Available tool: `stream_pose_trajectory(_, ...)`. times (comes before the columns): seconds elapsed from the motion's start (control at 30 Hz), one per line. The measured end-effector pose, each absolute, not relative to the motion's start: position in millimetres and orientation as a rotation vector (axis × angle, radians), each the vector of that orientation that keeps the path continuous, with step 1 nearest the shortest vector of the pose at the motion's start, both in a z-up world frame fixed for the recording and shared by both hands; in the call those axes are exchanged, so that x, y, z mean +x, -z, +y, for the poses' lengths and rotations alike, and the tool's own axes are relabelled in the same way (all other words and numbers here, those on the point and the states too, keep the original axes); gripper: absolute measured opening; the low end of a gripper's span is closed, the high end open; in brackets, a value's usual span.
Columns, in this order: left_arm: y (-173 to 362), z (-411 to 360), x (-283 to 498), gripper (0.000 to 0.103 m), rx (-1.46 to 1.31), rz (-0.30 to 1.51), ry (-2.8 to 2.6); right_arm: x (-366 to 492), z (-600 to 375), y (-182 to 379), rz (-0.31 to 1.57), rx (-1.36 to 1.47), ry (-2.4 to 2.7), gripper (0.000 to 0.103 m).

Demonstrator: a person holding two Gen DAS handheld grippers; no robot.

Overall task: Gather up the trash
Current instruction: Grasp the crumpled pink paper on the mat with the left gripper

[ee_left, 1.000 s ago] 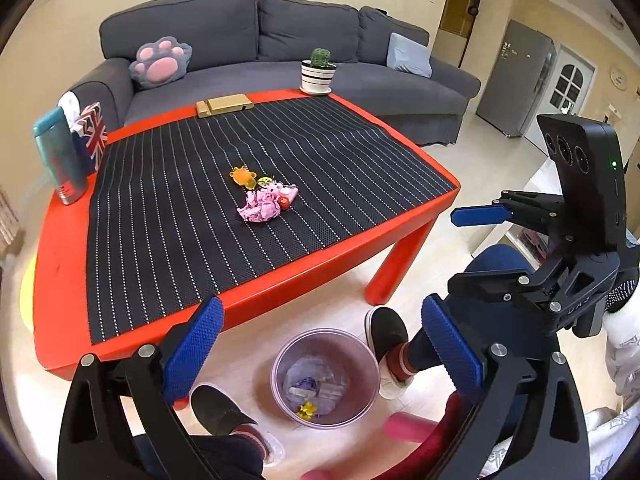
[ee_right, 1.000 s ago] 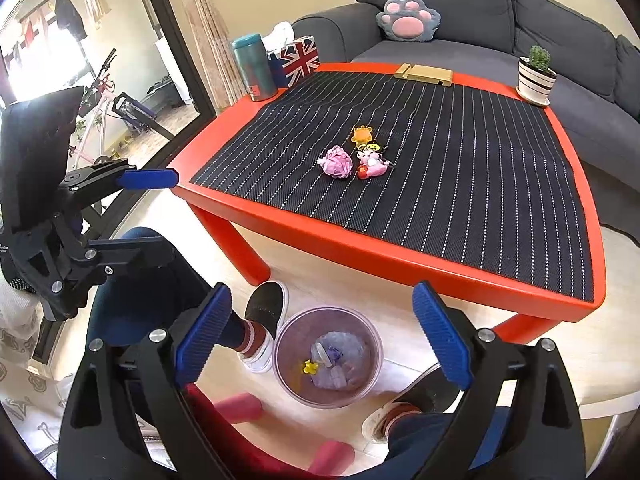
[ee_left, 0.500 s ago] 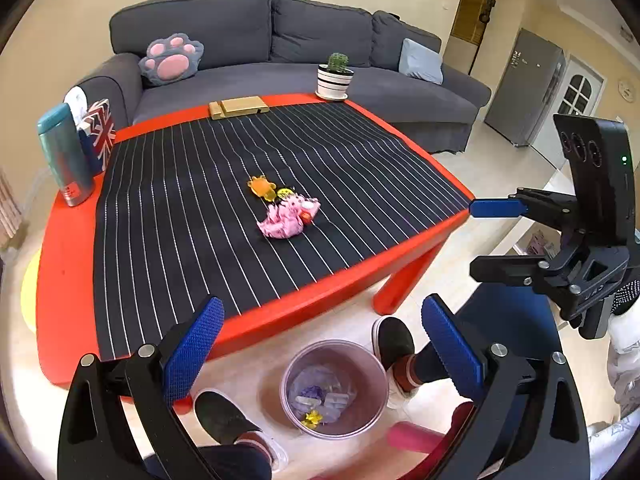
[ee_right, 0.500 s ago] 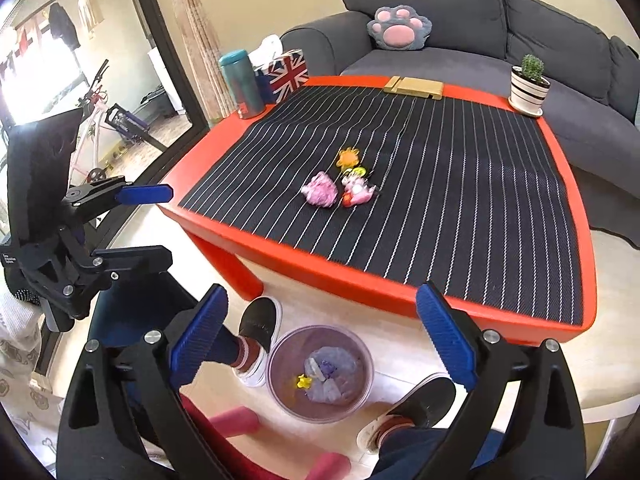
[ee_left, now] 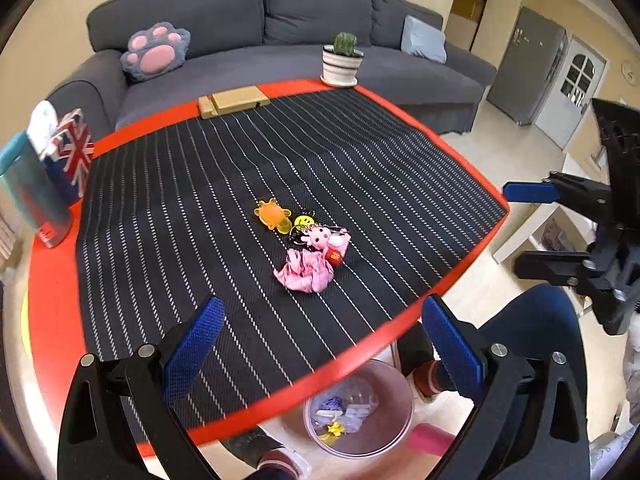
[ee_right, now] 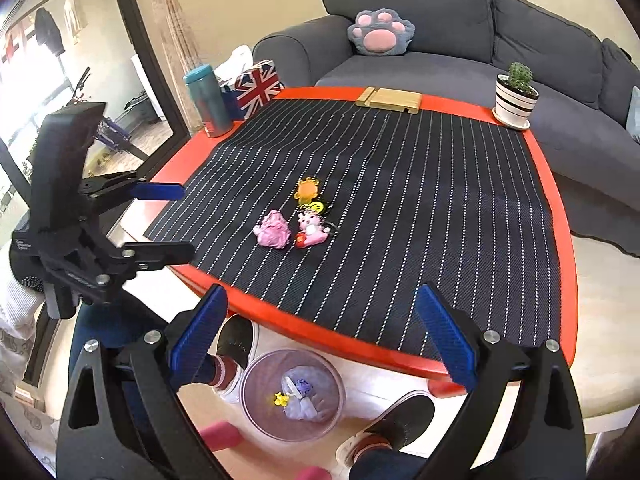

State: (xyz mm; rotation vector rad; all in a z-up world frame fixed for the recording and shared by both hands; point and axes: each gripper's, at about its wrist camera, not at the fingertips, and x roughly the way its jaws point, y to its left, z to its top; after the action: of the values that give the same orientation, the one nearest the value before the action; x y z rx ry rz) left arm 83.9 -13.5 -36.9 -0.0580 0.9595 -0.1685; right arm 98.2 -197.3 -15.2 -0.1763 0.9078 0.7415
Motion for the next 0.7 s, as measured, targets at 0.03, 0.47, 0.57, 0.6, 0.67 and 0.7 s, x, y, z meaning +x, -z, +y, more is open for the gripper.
stream_pose_trajectory(0.03,41,-14,91,0.095,-0.054,0.972,0.177,100,-198,17,0.911,-0.175,-0.739,0.094)
stream_pose_trajectory(0.47,86,-19,141,0.095,0.005,1.075,0.215,117,-206,34,0.955,-0.162,-0.717,0.094)
stream_pose_trajectory(0.57,93,-20,144,0.095,0.011,1.088,0.214,120,-205,36,0.962,-0.162,-0.717,0.094)
stream_pose_trajectory(0.6,96,-20,144,0.095,0.012,1.09,0.211,120,-205,37,0.963,-0.163,-0.717,0.094)
stream_pose_trajectory(0.67,99,-19,144,0.086,0.008,1.096,0.209,121,-203,38,0.965,-0.166,-0.72,0.094)
stream_pose_trajectory(0.7,100,-19,144,0.084,0.01,1.098,0.205,121,-203,38,0.965,-0.171,-0.722,0.094)
